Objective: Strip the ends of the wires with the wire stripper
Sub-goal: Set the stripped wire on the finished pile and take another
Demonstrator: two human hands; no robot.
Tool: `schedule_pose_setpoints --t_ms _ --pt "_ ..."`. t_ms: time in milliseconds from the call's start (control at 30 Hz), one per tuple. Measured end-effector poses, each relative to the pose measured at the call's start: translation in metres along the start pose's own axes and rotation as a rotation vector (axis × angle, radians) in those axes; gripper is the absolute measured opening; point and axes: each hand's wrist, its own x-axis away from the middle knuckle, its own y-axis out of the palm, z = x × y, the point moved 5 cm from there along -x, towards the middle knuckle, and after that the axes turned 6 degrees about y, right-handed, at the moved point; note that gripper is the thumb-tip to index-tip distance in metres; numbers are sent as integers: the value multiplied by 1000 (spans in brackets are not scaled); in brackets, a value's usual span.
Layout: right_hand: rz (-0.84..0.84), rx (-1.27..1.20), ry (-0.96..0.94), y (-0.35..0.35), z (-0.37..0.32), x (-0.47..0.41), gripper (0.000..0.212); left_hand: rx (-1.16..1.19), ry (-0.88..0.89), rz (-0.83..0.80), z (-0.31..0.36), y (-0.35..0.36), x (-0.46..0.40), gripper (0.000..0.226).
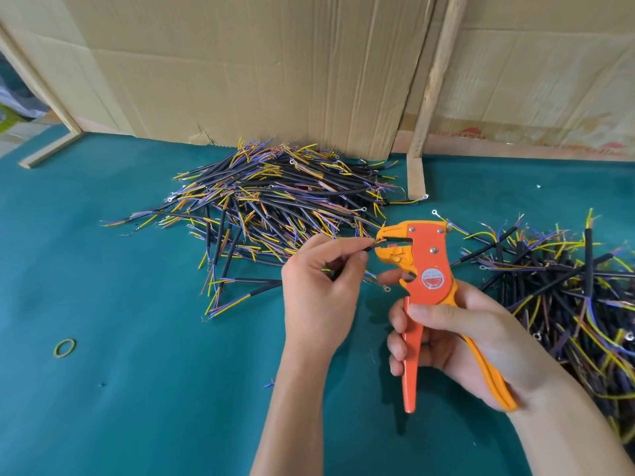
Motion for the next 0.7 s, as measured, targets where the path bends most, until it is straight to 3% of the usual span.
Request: schedule_pose_setpoints --t_ms 700 --pt "118 -40 34 3 3 -1 36 -114 49 5 4 1 0 26"
